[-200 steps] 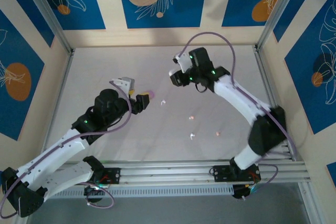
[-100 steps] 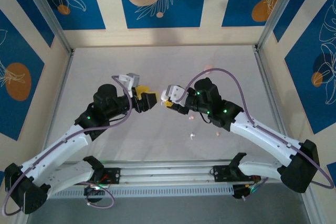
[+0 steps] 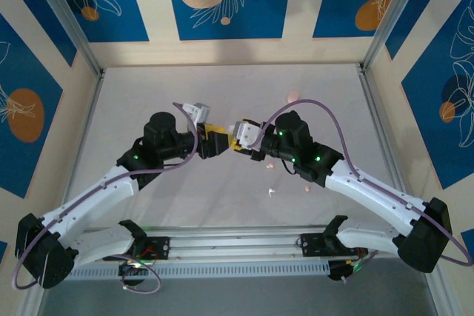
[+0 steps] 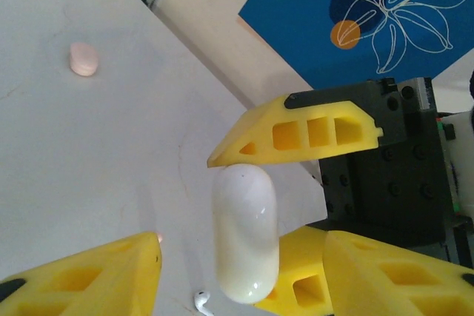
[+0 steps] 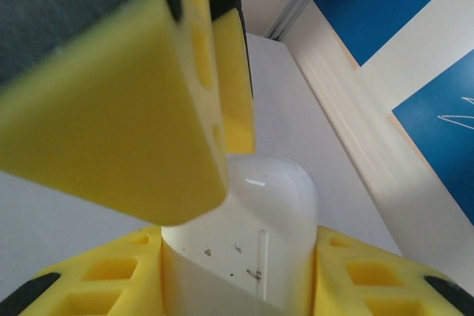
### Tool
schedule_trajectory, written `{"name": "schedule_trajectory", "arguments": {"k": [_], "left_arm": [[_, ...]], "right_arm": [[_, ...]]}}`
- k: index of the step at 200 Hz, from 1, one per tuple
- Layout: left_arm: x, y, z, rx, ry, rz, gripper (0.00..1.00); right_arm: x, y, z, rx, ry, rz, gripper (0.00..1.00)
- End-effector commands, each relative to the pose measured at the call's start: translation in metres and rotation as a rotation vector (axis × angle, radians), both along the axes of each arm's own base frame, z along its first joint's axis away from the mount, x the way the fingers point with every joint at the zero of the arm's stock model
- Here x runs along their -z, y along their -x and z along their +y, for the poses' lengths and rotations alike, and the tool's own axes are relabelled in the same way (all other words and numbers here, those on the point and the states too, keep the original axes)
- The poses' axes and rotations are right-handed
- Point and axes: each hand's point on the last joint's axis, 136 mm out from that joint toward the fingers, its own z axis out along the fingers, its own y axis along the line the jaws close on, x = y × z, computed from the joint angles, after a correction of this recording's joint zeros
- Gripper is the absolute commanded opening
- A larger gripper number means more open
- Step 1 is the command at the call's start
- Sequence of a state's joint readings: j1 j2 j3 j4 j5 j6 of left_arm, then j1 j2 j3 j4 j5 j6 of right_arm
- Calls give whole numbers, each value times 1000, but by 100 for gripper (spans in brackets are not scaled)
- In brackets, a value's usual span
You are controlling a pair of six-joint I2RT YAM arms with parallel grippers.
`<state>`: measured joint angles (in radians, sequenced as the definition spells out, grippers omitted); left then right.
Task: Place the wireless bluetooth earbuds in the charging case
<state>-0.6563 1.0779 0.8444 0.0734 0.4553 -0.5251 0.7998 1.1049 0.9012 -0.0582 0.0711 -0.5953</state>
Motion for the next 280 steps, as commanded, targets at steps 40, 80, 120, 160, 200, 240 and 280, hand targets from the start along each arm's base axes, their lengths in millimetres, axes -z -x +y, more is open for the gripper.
{"name": "schedule_trajectory", "arguments": {"k": [40, 80, 120, 160, 200, 240, 280], "left_arm": [[-11, -1, -11, 46, 28, -10, 46], [-5, -3, -17, 59, 21, 11, 41], [-2, -2, -21, 83, 11, 23, 29], [-10, -4, -17, 54, 32, -13, 20], [-27, 3, -19, 95, 93, -52, 18], [-27, 5, -22, 116, 101, -45, 18], [-26, 6, -23, 129, 102, -36, 25]], "right_arm": [[-15, 7, 8, -43, -38, -46, 36], [-17, 7, 11, -48, -43, -59, 36], [-18, 6, 13, -45, -44, -77, 39], [-11, 3, 3, -7, -38, -71, 50], [-5, 4, -7, -16, -61, -79, 56], [-15, 5, -8, -31, -99, -95, 45], [-18, 8, -8, -40, -109, -89, 34]]}}
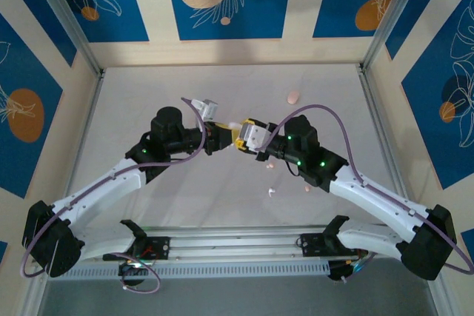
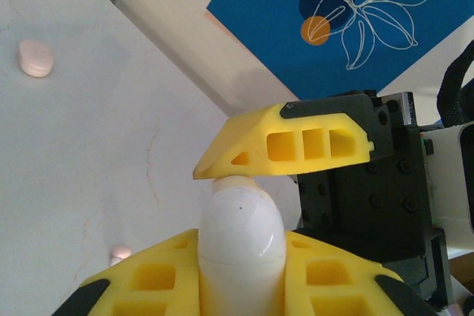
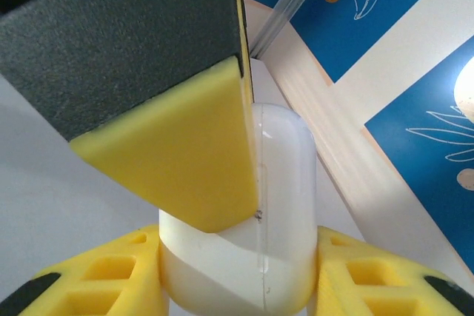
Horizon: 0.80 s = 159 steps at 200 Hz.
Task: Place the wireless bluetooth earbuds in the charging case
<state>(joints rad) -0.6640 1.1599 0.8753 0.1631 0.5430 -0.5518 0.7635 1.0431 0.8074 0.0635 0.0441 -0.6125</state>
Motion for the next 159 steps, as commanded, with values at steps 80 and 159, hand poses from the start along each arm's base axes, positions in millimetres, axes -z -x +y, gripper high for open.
{"name": "schedule_trajectory", "arguments": {"k": [80, 159], "left_arm": [[-13, 5, -7, 53, 39, -22, 39], [-8, 5, -9, 61, 18, -8, 26]], "right_arm": [[-16, 3, 0, -6, -53, -23, 34], [-13, 3, 1, -5, -41, -9, 35]]}}
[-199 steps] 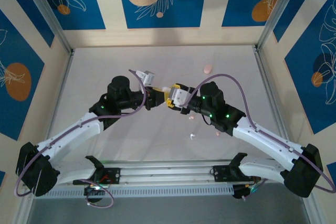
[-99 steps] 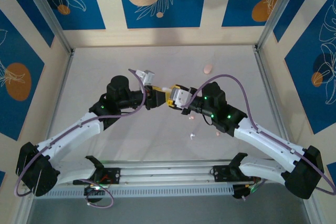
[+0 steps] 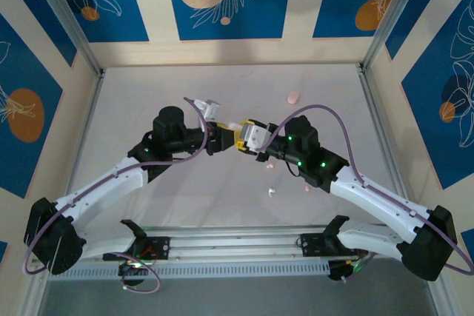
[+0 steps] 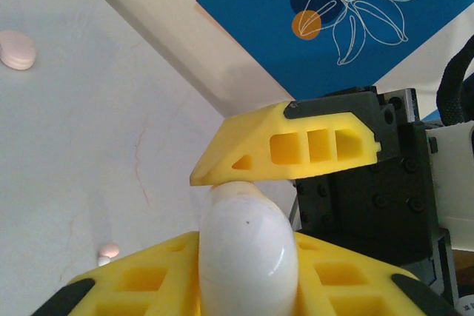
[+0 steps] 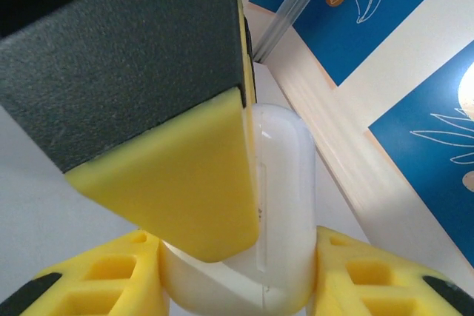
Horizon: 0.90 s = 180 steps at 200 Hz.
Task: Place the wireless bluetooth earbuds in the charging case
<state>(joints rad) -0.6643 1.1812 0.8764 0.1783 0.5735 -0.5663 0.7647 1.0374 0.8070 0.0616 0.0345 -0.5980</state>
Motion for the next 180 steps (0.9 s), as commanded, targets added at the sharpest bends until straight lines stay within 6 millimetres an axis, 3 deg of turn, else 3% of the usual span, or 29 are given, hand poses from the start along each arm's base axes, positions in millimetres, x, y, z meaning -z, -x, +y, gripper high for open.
{"name": "schedule_trajectory", "arguments": {"k": [1, 30, 77, 107, 137, 180], "left_arm": [[-11, 4, -4, 34, 12, -29, 26], [-9, 5, -5, 40, 8, -28, 18], [-27, 10, 2, 21, 90, -185, 12], [-53, 19, 22, -64, 207, -476, 11], [-64, 30, 32, -96, 238, -704, 13], [-66, 37, 32, -99, 256, -853, 9]], "right_arm": [[-12, 1, 0, 3, -30, -20, 35], [-14, 1, 0, 3, -32, -22, 37], [-33, 11, -11, -1, -121, 61, 51], [-53, 39, -24, -129, -296, 431, 53], [-73, 41, -30, -127, -454, 825, 54], [-68, 37, -20, -53, -420, 1162, 56]]}}
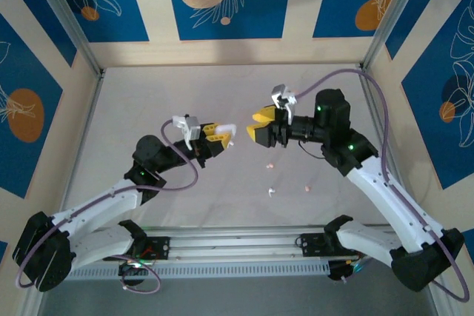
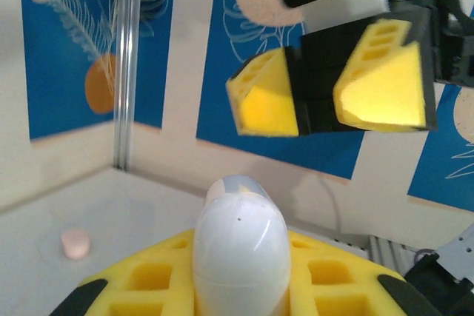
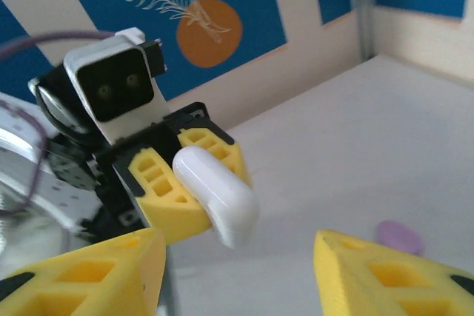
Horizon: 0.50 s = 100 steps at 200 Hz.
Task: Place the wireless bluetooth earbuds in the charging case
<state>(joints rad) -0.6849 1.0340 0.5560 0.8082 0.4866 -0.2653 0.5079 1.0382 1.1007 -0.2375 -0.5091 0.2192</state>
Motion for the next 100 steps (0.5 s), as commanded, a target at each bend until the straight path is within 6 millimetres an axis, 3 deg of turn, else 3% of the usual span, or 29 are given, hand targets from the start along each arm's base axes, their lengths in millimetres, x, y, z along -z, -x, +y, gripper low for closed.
{"name": "schedule_trajectory", "arguments": {"k": [1, 53, 100], "left_arm": [[-27, 11, 5, -24, 73, -214, 9], [-26, 16, 0, 1, 98, -244, 7], [-26, 20, -5, 40, 96, -231, 8]], "right_arm": [[15, 15, 7, -66, 6, 345, 56], [19, 11, 25, -133, 26, 430, 56], [26, 4, 29, -116, 45, 439, 56]]}}
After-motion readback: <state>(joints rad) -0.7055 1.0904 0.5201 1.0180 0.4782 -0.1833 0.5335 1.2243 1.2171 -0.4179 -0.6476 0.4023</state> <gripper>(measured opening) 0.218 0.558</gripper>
